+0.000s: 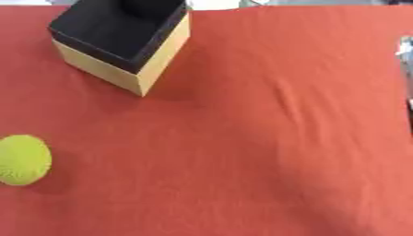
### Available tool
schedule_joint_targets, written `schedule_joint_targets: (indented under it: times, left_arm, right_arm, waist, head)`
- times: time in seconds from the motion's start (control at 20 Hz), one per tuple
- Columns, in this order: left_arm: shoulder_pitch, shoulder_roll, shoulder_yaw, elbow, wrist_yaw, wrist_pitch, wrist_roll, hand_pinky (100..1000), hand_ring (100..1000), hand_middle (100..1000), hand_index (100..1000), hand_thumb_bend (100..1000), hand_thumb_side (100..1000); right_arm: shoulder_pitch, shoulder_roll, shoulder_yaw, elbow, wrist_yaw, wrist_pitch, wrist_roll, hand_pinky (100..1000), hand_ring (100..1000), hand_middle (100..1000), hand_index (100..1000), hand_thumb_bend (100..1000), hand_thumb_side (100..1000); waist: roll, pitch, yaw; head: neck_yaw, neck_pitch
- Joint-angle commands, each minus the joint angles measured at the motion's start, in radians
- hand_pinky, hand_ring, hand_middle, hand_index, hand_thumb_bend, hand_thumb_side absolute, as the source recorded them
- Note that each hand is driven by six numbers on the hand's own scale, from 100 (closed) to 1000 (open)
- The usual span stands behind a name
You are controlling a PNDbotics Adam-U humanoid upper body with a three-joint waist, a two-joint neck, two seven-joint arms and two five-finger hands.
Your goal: Pick up objects on the table and place them in the box.
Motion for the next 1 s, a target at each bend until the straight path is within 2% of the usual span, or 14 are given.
schedule_joint_targets:
  times: [0.05,0.35,0.4,0.5,0.7,1.0]
  left_arm:
    - [0.008,0.034,0.007,-0.014,-0.019,0.018,-0.049,779,758,783,906,222,605]
    - [-0.005,0.128,-0.043,-0.014,-0.073,0.072,-0.232,809,774,791,925,219,683]
    - [-0.011,0.151,-0.057,-0.014,-0.081,0.079,-0.262,818,780,795,931,242,681]
    - [-0.026,0.186,-0.081,-0.014,-0.092,0.093,-0.316,822,783,797,932,217,704]
    - [-0.079,0.266,-0.153,-0.014,-0.078,0.101,-0.436,848,800,810,949,292,712]
    - [-0.177,0.325,-0.231,-0.014,-0.027,0.088,-0.616,917,851,848,945,375,707]
  right_arm:
    - [-0.013,-0.037,-0.005,-0.015,0.008,-0.001,0.003,755,791,611,755,100,648]
    - [-0.014,-0.037,-0.001,-0.015,0.007,0.0,0.006,755,791,611,755,100,647]
    - [-0.016,-0.037,0.0,-0.015,0.006,-0.001,0.007,755,791,611,755,100,646]
    - [-0.017,-0.037,0.001,-0.015,0.006,-0.001,0.009,755,791,611,755,100,646]
    - [-0.02,-0.034,0.005,-0.015,0.004,-0.001,0.014,755,791,611,755,100,648]
    - [-0.022,-0.031,0.01,-0.015,0.0,-0.002,0.02,756,791,610,755,100,650]
  waist:
    - [0.003,-0.024,0.002]
    - [0.002,-0.026,0.001]
    - [0.002,-0.027,0.0]
    - [0.002,-0.028,0.0]
    - [0.003,-0.031,-0.003]
    - [0.003,-0.033,-0.01]
  head:
    - [0.0,0.002]
    - [-0.002,0.002]
    - [-0.002,0.002]
    - [-0.001,0.002]
    - [0.003,0.003]
    - [0.0,0.005]
